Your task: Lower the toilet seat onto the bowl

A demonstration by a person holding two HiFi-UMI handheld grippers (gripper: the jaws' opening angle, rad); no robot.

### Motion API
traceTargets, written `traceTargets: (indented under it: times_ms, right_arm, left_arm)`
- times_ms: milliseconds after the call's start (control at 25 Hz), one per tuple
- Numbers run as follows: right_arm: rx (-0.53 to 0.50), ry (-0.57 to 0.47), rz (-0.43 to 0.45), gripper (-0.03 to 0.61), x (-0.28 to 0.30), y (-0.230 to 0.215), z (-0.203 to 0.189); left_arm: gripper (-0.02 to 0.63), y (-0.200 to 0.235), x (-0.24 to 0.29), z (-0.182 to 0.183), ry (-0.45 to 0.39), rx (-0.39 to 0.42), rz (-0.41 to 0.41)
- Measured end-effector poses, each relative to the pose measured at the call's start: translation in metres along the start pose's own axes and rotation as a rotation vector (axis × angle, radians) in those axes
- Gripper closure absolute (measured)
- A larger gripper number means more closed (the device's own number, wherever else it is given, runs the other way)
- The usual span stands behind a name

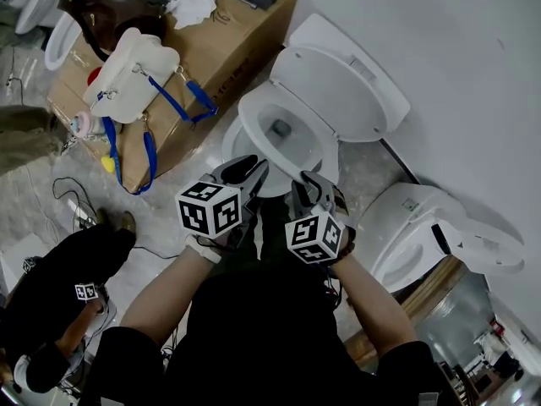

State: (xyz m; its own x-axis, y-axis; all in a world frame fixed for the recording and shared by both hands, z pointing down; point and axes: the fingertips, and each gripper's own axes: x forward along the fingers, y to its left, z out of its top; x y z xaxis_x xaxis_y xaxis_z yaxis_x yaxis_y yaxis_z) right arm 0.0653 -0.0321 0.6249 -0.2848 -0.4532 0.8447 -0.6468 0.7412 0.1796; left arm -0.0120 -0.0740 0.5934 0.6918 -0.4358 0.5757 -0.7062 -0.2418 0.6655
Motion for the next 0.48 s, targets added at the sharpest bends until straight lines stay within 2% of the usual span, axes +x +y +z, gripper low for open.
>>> traceTargets:
  times_ms: [80, 240, 480]
  right_arm:
    - [0.005, 0.004, 0.005, 0.486, 0.001, 0.004, 0.000]
    - [0.024, 0.011, 0.011, 0.485, 0.003, 0.010, -0.001]
    - [0.035, 0.020, 0.038, 0.482, 0.005, 0.022, -0.003]
  left_arm:
    - [0.500, 0.008, 0.002, -0.003, -0.001, -0.057, 0.011]
    - [0.500, 0.016, 0.003, -0.006, 0.006, -0.054, 0.025]
    - [0.500, 0.019, 0.006, -0.013, 0.011, -0.104, -0.003]
